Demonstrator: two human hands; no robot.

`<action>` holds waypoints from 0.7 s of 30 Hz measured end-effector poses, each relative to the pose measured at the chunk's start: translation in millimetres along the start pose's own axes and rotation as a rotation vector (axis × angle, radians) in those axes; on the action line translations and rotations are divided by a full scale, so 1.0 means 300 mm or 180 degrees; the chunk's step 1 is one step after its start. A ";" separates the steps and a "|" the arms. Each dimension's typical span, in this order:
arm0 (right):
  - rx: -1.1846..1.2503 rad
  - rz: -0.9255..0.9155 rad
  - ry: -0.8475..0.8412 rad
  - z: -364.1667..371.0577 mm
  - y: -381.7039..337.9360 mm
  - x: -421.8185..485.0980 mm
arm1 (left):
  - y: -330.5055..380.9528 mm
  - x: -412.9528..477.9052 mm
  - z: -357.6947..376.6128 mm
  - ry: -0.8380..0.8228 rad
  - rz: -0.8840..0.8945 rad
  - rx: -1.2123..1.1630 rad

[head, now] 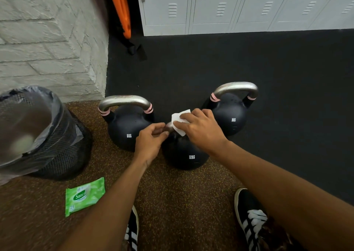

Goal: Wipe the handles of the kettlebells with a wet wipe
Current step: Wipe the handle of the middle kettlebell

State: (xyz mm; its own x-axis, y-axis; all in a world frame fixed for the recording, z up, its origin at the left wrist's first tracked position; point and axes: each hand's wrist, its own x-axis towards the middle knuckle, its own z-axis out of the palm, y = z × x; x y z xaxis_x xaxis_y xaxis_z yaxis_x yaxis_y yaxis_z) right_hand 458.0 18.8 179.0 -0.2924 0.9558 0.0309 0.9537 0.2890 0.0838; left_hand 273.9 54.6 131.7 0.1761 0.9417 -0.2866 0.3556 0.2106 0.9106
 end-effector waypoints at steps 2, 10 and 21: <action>-0.0084 -0.0052 0.0055 0.008 -0.004 -0.009 | -0.007 0.003 -0.003 0.0018 -0.0047 -0.0074; -0.0316 -0.0375 -0.0132 0.000 -0.114 0.069 | -0.021 0.007 -0.023 -0.0083 -0.0173 -0.0184; 0.1028 0.0491 -0.1304 -0.057 0.014 0.250 | 0.008 0.001 -0.004 0.0190 0.0140 0.1359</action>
State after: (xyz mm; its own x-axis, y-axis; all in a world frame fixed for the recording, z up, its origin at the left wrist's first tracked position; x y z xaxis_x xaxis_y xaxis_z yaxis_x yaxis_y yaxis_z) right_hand 438.8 90.9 198.7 -0.1571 0.9126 -0.3774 0.9755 0.0838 -0.2034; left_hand 273.9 55.6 134.2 0.1505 0.9636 -0.2210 0.6989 0.0544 0.7132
